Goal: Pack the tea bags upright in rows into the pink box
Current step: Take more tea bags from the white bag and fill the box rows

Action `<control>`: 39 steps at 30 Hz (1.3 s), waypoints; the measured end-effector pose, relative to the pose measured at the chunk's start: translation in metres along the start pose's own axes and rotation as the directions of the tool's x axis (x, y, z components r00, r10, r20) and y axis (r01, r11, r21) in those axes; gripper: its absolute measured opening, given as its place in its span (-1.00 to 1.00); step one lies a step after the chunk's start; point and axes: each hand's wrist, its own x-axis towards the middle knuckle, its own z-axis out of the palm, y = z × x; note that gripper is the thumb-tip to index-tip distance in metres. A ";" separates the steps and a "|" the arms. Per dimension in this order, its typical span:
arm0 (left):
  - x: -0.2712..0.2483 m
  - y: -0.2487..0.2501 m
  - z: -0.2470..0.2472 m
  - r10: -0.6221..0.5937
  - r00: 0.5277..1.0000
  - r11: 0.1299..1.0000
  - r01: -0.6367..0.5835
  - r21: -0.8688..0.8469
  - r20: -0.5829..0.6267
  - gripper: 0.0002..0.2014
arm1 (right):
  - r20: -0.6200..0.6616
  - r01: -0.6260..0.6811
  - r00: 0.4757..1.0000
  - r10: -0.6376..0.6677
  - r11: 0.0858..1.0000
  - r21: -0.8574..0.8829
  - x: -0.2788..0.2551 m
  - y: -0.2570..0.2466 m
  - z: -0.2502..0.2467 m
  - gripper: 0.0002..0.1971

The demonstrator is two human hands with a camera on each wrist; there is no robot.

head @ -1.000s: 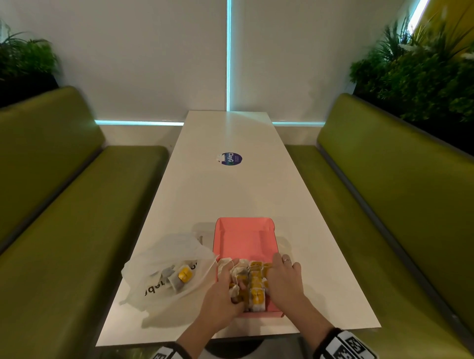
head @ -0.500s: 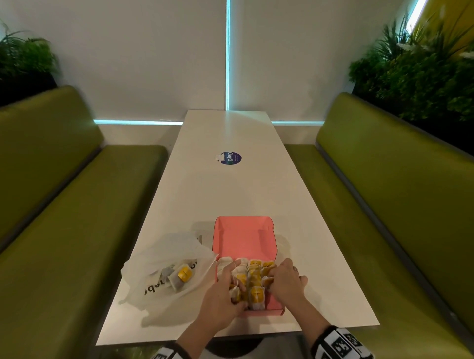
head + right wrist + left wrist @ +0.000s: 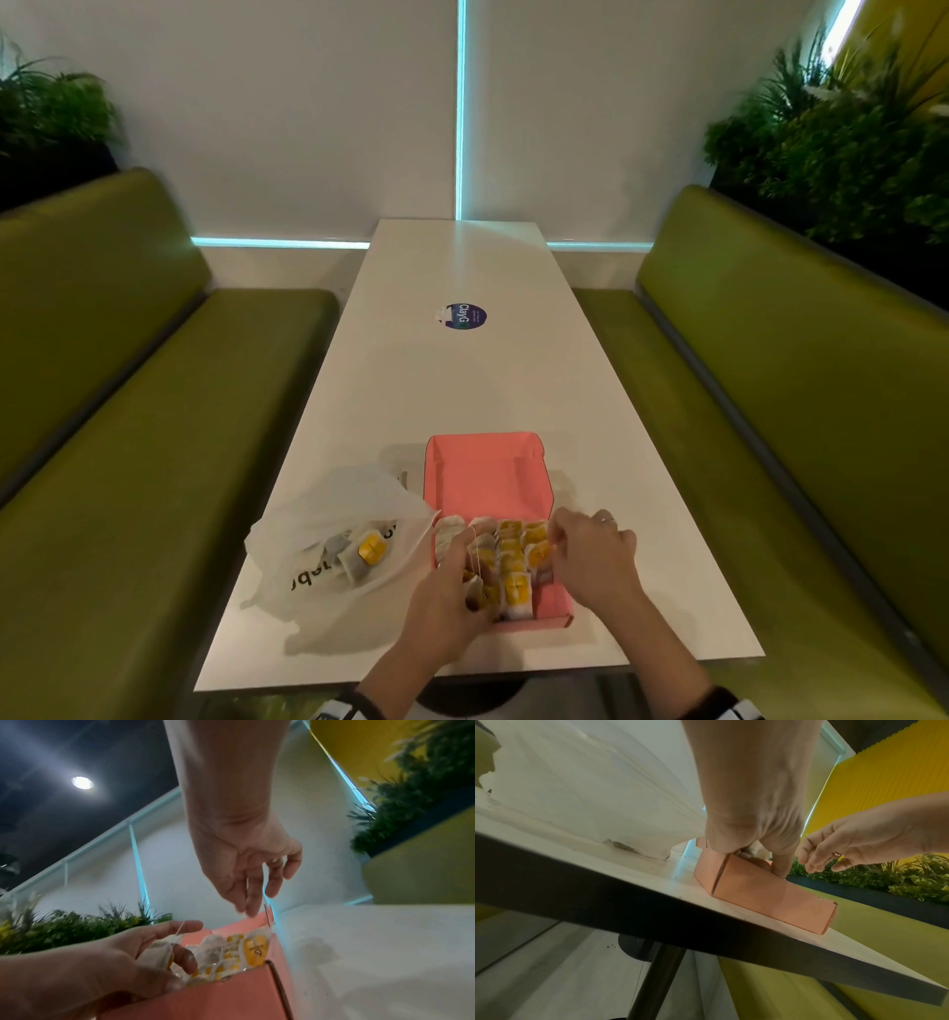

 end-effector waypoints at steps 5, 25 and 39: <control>0.002 -0.004 0.001 -0.010 1.000 1.000 0.010 0.015 -0.003 -0.13 | 0.279 0.141 0.959 -0.056 0.946 -0.293 -0.007 -0.011 0.015 -0.70; 0.000 0.000 -0.003 -0.026 0.999 0.999 0.027 -0.025 0.043 -0.14 | 0.474 0.133 0.880 -0.036 0.976 -0.172 0.020 -0.002 0.051 -0.66; -0.003 0.007 -0.019 -0.111 0.993 0.839 0.114 -0.533 0.038 -0.27 | 0.171 0.181 0.970 -0.175 0.983 -0.021 -0.004 -0.017 -0.005 -0.82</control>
